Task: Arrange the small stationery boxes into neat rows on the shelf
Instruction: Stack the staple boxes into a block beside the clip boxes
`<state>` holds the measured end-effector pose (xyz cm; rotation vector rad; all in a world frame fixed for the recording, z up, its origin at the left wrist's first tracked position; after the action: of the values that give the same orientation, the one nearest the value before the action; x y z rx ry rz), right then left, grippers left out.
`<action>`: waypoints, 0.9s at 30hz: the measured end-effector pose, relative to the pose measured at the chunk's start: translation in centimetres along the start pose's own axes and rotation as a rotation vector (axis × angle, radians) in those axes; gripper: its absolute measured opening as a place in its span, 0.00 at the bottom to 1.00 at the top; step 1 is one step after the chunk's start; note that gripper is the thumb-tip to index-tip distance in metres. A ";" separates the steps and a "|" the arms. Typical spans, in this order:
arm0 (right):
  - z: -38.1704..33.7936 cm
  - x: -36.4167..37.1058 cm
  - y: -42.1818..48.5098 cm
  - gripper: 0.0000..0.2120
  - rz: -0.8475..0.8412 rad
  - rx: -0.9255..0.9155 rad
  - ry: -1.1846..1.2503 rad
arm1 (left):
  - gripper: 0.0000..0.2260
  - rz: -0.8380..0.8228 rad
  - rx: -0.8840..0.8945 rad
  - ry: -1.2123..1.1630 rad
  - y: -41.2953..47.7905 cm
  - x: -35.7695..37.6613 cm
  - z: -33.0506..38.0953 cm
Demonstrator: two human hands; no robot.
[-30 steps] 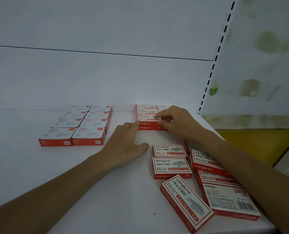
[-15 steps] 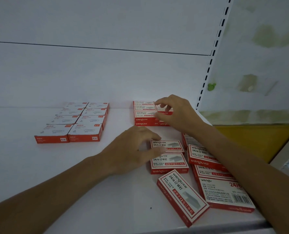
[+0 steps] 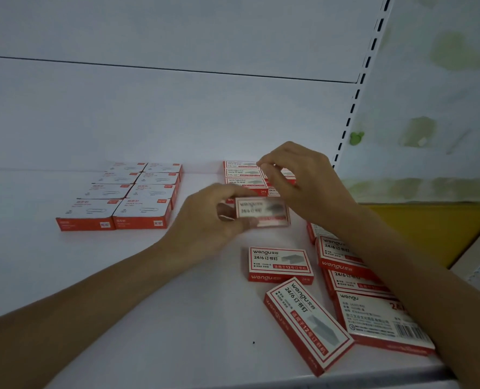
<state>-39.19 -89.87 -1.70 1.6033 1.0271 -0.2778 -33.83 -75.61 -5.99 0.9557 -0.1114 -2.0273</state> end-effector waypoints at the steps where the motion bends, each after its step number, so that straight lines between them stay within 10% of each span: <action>1: -0.1 0.0 -0.1 0.12 -0.015 0.000 0.025 | 0.15 0.066 -0.044 -0.037 0.2 -0.5 -0.3; 6: -0.2 0.3 -0.5 0.27 -0.199 -0.056 0.046 | 0.14 0.264 -0.110 -0.155 0.6 -1.9 -0.9; 12: -0.2 -0.5 -0.3 0.20 -0.018 -0.133 0.057 | 0.15 0.340 -0.089 -0.193 0.3 -1.4 -0.6; 27: 0.2 -1.2 -0.1 0.18 0.105 -0.104 -0.097 | 0.32 0.042 0.095 0.351 0.0 0.5 -0.7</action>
<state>-39.91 -90.64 -1.06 1.5292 0.8664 -0.2253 -33.52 -75.77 -6.76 1.3427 -0.0363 -1.7990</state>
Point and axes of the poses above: each hand's wrist, its own y-axis towards the middle knuckle, its own x-axis out of the palm, z = x × y, the point moved 3 cm from there along y, towards the middle knuckle, and after that the axes turned 12 degrees about y, right-handed, at the moved point
